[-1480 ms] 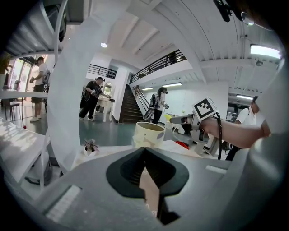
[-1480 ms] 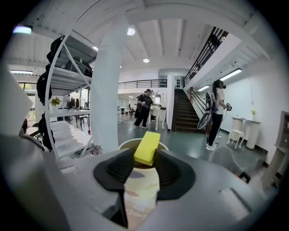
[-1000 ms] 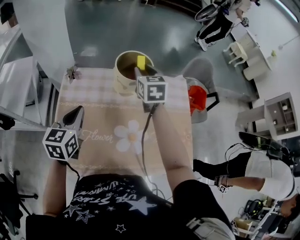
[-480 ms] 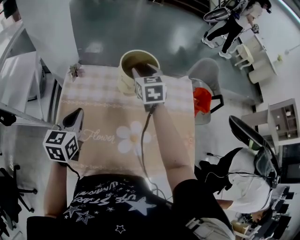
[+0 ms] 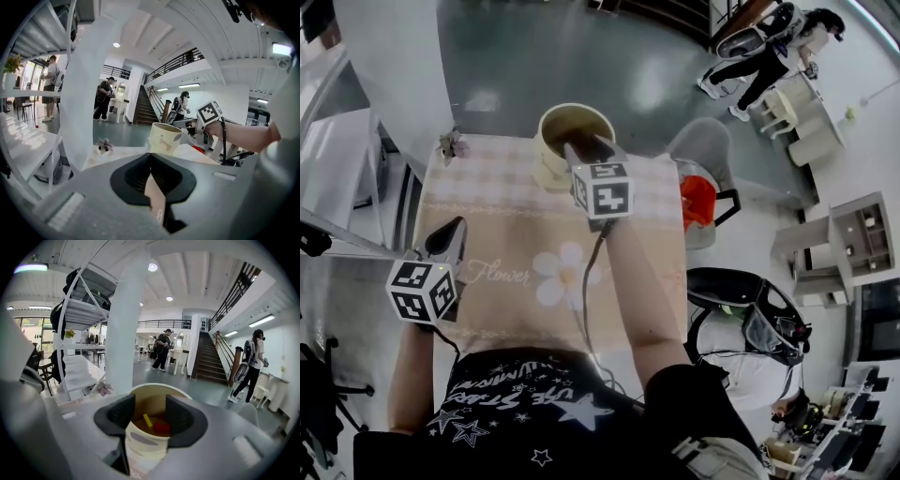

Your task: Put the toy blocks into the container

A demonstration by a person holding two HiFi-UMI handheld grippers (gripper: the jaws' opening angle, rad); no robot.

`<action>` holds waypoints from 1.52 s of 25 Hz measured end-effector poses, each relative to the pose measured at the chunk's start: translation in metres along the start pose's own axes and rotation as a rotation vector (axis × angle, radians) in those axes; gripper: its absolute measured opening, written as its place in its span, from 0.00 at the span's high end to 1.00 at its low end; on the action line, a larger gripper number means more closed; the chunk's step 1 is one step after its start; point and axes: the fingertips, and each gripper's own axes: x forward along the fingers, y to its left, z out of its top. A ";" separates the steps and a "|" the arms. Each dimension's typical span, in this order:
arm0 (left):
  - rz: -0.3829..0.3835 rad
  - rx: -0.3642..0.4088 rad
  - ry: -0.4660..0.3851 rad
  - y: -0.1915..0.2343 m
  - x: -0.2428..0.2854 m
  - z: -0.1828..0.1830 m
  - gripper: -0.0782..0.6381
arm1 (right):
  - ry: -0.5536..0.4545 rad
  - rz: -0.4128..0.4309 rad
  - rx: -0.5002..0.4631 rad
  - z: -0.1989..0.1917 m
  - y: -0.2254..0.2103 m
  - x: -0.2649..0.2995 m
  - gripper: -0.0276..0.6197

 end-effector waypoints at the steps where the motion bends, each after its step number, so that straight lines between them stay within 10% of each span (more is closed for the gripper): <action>1: -0.005 0.002 -0.008 0.000 0.000 0.002 0.88 | -0.006 -0.008 0.001 0.002 0.000 -0.004 0.64; 21: -0.167 0.039 -0.047 0.005 -0.062 -0.005 0.88 | -0.055 -0.169 0.093 -0.001 0.054 -0.110 0.64; 38: -0.416 0.105 0.092 0.000 -0.106 -0.074 0.88 | 0.053 -0.354 0.316 -0.111 0.161 -0.203 0.64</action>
